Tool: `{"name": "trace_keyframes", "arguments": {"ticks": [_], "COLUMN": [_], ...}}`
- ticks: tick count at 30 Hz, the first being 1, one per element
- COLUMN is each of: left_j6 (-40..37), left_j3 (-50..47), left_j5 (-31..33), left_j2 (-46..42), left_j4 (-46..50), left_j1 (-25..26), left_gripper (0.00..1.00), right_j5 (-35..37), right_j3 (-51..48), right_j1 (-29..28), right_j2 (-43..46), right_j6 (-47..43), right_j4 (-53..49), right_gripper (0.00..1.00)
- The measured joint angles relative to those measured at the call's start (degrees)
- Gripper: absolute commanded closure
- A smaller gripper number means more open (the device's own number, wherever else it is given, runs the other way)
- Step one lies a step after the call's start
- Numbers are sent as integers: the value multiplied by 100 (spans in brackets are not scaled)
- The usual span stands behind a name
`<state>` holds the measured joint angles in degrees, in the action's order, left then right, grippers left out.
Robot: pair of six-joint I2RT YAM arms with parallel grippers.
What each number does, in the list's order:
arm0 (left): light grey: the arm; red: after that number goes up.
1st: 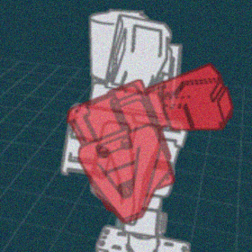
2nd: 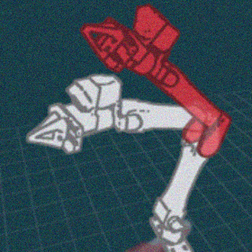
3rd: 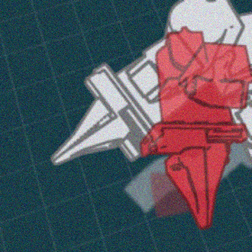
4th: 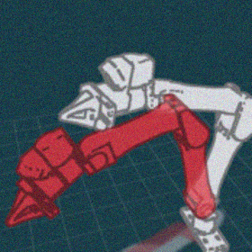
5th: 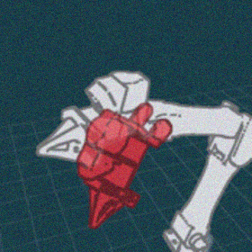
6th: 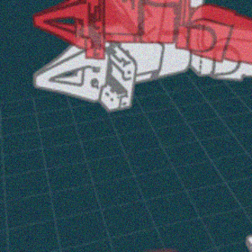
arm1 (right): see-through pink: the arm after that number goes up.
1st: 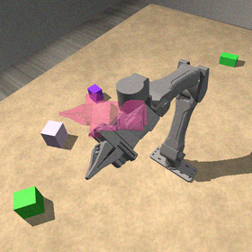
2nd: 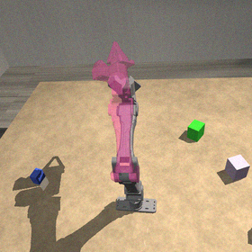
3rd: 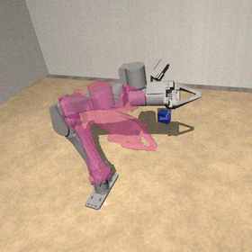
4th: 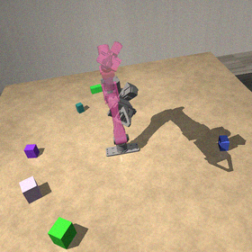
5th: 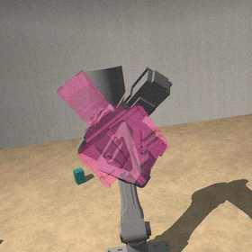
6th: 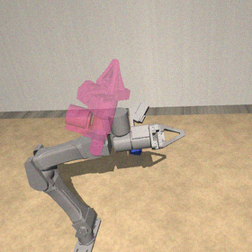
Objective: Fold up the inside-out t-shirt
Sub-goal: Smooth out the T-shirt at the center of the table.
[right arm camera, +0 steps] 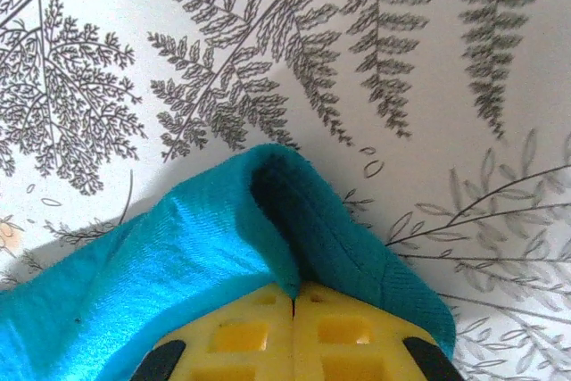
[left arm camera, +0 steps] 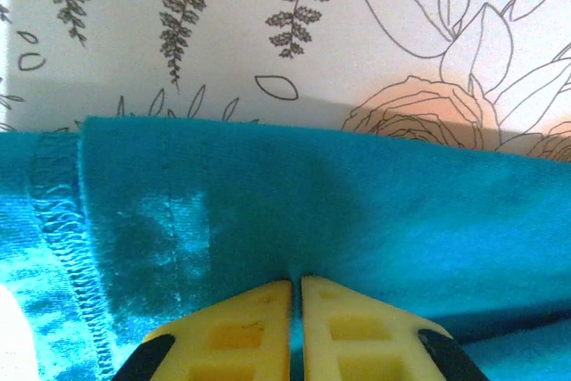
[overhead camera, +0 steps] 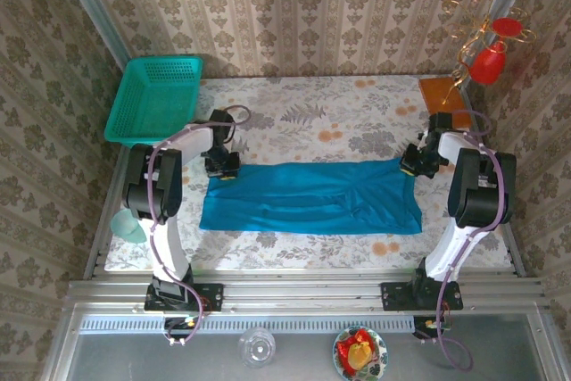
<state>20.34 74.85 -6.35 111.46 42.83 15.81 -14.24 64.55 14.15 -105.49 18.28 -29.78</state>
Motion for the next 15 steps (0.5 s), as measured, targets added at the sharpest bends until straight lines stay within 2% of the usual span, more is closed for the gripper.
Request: {"name": "trace_keyframes", "arguments": {"ticks": [8,12,15], "left_j6": [105,107,107], "left_j3": [-177,-214,-214], "left_j5": [-297,-348,-315], "left_j2": [-109,-175,-328], "left_j4": [-214,-262,-249], "left_j1": [-144,-162,-166], "left_gripper": [89,85,84], "right_j5": [48,0,-15], "right_j3": [138,140,140], "right_j1": [339,343,343], "right_j2": [-46,-59,83], "right_j6": [125,179,254], "right_j4": [-17,-28,-157], "right_gripper": [99,78,70]}}
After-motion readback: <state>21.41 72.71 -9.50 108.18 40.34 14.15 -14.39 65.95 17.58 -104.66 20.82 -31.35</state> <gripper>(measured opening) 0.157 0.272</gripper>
